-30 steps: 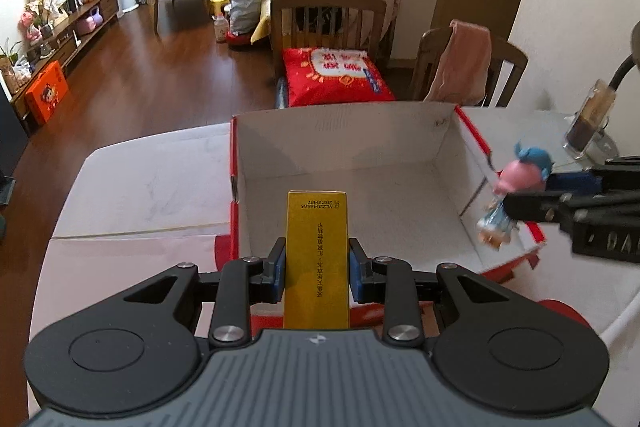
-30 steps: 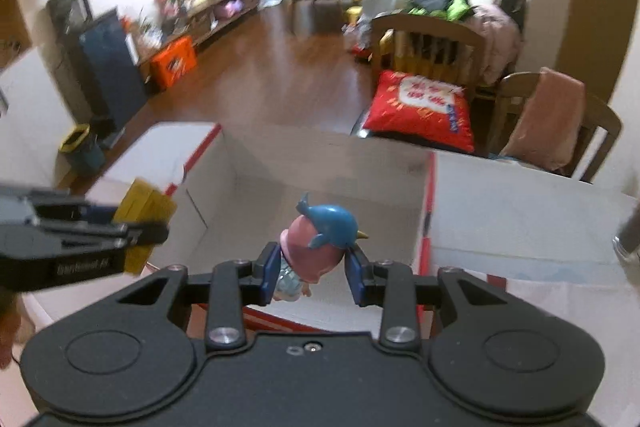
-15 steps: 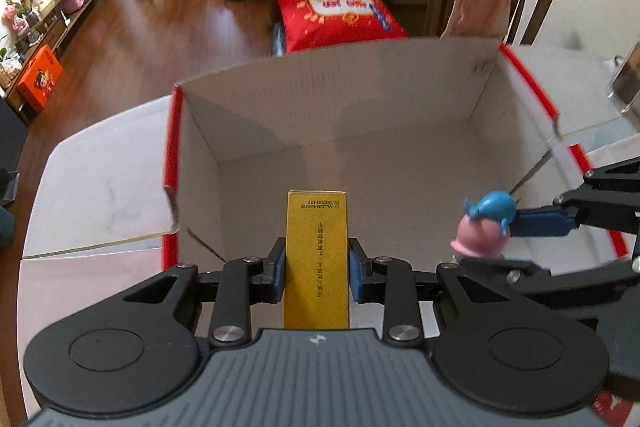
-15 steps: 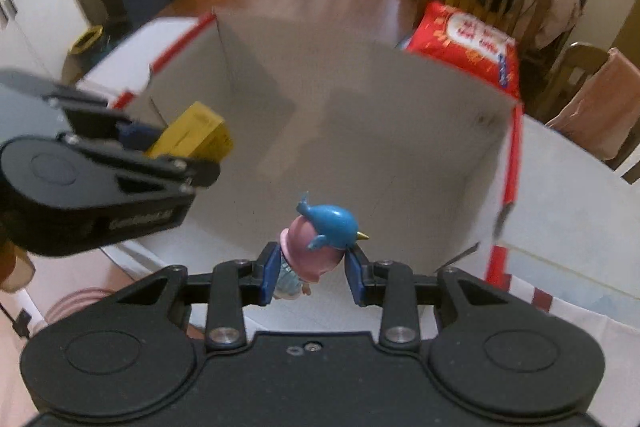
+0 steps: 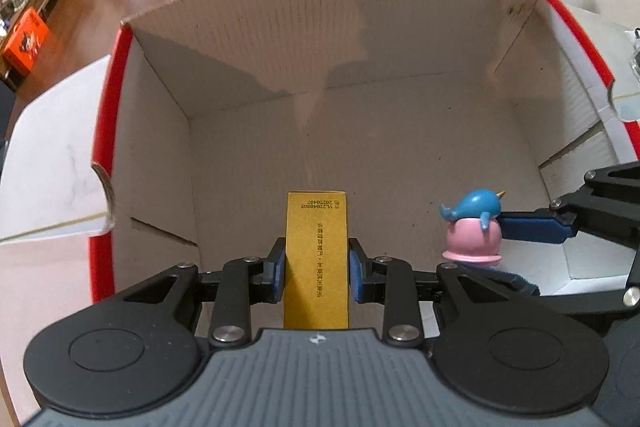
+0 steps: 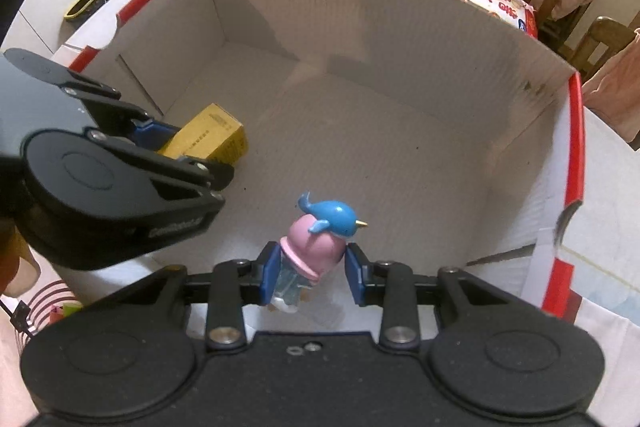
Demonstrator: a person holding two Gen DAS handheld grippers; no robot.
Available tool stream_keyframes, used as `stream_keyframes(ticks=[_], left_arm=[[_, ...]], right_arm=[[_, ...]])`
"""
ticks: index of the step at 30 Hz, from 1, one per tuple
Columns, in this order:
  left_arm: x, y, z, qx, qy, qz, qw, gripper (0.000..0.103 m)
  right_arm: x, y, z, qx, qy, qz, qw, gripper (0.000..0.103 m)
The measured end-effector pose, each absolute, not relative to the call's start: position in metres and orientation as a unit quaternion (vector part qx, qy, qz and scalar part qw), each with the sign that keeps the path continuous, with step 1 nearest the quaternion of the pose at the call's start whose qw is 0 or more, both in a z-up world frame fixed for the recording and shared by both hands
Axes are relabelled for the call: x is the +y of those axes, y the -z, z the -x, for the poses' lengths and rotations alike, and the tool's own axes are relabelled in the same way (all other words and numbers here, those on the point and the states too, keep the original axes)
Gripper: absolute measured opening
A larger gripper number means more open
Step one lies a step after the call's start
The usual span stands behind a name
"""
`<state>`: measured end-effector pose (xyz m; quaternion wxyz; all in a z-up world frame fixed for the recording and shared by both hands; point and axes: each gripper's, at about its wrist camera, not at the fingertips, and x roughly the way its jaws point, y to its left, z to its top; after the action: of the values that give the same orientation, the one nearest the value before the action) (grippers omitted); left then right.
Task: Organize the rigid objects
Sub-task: 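Carry the yellow box and pink figurine into the red box with both tools, then open both tools to release the yellow box and figurine inside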
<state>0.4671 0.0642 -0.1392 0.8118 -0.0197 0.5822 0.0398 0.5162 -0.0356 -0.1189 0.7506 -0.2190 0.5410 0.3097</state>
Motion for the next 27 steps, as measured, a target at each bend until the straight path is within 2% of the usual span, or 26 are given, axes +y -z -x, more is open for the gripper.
stream_keyframes(ticks=[10, 13, 16, 17, 18, 19, 20, 27], left_arm=[[0.071, 0.145, -0.473, 0.602, -0.043, 0.050, 0.796, 0.030], [0.073, 0.142, -0.471, 0.594, -0.044, 0.061, 0.801, 0.030], [0.076, 0.137, -0.468, 0.587, -0.045, 0.065, 0.806, 0.031], [0.076, 0.135, -0.466, 0.583, -0.045, 0.068, 0.808, 0.032], [0.077, 0.132, -0.464, 0.579, -0.045, 0.070, 0.811, 0.041], [0.076, 0.128, -0.462, 0.576, -0.044, 0.072, 0.813, 0.055], [0.076, 0.125, -0.460, 0.571, -0.042, 0.072, 0.817, 0.057], [0.071, 0.098, -0.441, 0.541, -0.043, 0.069, 0.837, 0.057]], right_arm=[[-0.043, 0.113, -0.515, 0.541, -0.298, 0.205, 0.759, 0.035], [-0.047, 0.111, -0.516, 0.539, -0.297, 0.198, 0.763, 0.038], [-0.052, 0.104, -0.516, 0.529, -0.298, 0.197, 0.770, 0.046], [-0.054, 0.102, -0.516, 0.526, -0.297, 0.196, 0.772, 0.051], [-0.056, 0.100, -0.516, 0.523, -0.297, 0.195, 0.775, 0.054], [-0.058, 0.097, -0.515, 0.520, -0.296, 0.192, 0.778, 0.055], [-0.060, 0.094, -0.513, 0.517, -0.296, 0.189, 0.781, 0.055], [-0.072, 0.070, -0.498, 0.495, -0.291, 0.180, 0.799, 0.063]])
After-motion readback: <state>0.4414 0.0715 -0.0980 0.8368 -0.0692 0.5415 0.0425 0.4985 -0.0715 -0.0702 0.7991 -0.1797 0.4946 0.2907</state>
